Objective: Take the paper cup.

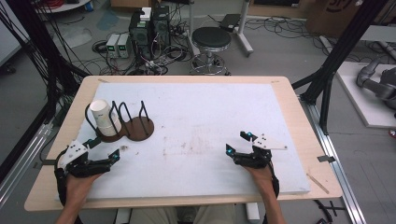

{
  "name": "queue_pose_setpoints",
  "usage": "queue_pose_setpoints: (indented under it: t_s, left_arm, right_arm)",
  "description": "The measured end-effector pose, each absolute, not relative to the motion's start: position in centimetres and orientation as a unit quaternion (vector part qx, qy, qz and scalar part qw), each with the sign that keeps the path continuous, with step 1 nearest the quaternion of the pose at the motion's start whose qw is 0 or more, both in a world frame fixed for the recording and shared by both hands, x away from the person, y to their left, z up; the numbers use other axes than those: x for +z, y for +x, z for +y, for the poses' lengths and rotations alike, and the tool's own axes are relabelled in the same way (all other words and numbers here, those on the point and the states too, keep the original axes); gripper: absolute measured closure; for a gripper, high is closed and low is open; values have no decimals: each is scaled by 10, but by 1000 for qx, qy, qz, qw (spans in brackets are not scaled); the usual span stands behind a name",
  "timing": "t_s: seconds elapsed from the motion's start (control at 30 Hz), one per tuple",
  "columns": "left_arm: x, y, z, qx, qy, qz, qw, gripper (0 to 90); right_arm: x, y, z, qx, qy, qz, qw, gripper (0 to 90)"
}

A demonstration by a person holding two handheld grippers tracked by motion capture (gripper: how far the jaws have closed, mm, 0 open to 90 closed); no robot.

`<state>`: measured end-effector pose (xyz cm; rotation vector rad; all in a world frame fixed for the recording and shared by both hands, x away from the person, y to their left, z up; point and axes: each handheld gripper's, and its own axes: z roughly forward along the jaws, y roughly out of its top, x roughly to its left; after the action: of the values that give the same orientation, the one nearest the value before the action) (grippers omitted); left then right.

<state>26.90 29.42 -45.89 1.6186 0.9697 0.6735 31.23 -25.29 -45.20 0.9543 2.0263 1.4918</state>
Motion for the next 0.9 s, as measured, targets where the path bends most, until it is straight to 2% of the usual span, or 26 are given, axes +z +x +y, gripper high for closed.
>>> queue_pose_setpoints:
  t_s: [0.7, 0.9]
  left_arm:
    - [-458, 271, 295, 276, 675, 417, 543, 85]
    - [-446, 266, 297, 288, 674, 406, 546, 85]
  right_arm:
    - [-452, 313, -253, 540, 342, 737, 221, 182]
    - [-452, 313, -252, 537, 342, 738, 222, 182]
